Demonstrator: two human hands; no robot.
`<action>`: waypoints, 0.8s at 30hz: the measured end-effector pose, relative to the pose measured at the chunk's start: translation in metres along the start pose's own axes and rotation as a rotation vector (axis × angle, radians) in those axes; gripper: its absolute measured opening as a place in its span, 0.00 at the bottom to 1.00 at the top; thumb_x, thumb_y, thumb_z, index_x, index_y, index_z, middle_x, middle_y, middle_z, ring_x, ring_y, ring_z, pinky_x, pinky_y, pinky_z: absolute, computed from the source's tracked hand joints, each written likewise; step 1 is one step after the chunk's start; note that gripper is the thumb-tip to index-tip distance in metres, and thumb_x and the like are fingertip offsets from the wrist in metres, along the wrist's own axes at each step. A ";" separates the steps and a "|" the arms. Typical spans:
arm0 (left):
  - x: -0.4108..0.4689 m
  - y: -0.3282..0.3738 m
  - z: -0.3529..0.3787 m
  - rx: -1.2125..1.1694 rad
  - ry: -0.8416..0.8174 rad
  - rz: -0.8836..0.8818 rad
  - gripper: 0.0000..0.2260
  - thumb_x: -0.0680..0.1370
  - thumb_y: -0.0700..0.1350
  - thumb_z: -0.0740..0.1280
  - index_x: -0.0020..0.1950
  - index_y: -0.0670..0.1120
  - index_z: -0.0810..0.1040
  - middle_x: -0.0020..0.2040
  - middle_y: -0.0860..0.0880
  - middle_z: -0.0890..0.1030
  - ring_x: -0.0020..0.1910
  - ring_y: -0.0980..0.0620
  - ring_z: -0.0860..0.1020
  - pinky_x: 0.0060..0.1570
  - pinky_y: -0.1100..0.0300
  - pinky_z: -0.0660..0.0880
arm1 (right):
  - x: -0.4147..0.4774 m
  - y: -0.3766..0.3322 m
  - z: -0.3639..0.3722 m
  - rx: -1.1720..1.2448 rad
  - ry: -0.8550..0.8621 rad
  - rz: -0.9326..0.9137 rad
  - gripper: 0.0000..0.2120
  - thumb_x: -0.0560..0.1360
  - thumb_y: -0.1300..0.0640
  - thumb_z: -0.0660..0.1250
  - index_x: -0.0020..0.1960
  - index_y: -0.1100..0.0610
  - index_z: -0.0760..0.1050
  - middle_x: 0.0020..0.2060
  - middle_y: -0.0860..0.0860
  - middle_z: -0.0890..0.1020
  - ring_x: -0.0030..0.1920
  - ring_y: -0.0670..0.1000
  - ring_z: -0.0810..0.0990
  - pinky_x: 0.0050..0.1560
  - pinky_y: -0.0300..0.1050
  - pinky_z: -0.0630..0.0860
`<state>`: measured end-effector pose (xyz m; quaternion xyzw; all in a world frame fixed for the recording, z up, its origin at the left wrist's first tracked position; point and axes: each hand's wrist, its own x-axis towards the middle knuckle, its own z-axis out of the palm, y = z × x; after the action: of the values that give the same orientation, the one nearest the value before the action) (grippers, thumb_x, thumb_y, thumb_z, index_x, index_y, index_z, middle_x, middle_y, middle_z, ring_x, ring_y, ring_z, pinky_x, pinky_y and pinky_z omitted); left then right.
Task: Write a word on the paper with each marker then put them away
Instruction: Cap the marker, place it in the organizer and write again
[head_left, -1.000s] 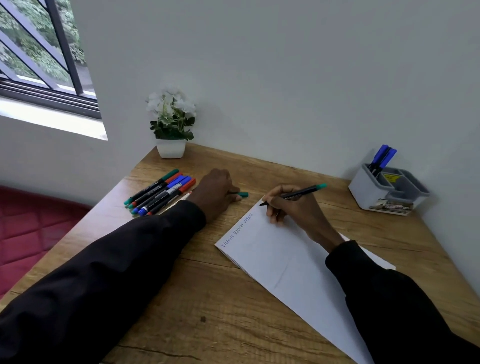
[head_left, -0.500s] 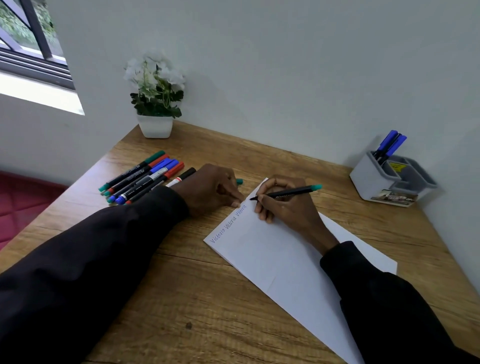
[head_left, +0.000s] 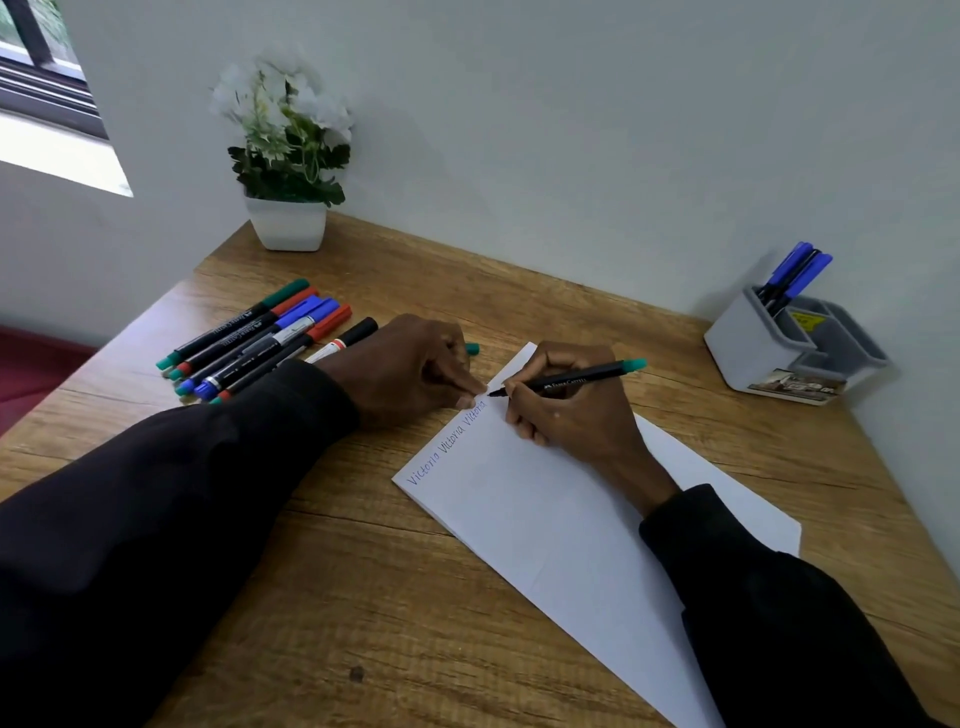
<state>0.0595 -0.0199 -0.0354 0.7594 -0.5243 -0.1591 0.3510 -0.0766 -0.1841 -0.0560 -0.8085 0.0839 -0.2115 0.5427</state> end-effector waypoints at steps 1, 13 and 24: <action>0.000 -0.001 0.000 0.004 0.003 0.003 0.16 0.73 0.44 0.74 0.38 0.64 0.71 0.40 0.63 0.75 0.42 0.62 0.76 0.37 0.74 0.72 | 0.000 0.000 0.000 -0.003 0.000 0.002 0.11 0.76 0.72 0.70 0.38 0.62 0.82 0.29 0.59 0.83 0.24 0.55 0.79 0.25 0.40 0.73; 0.002 -0.007 0.001 -0.033 0.008 0.043 0.19 0.73 0.42 0.74 0.38 0.64 0.71 0.38 0.62 0.75 0.42 0.74 0.74 0.39 0.78 0.71 | 0.000 0.000 -0.001 0.006 -0.019 0.019 0.11 0.76 0.73 0.70 0.37 0.62 0.81 0.28 0.58 0.83 0.24 0.54 0.79 0.25 0.39 0.73; 0.003 -0.011 0.003 -0.021 0.024 0.081 0.20 0.72 0.42 0.75 0.38 0.66 0.70 0.38 0.62 0.75 0.44 0.71 0.75 0.41 0.78 0.71 | 0.002 -0.004 0.000 -0.022 -0.032 0.029 0.18 0.72 0.76 0.70 0.33 0.55 0.80 0.27 0.46 0.82 0.23 0.47 0.79 0.25 0.36 0.72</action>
<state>0.0661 -0.0211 -0.0445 0.7356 -0.5487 -0.1409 0.3715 -0.0747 -0.1829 -0.0515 -0.8164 0.0892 -0.1898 0.5381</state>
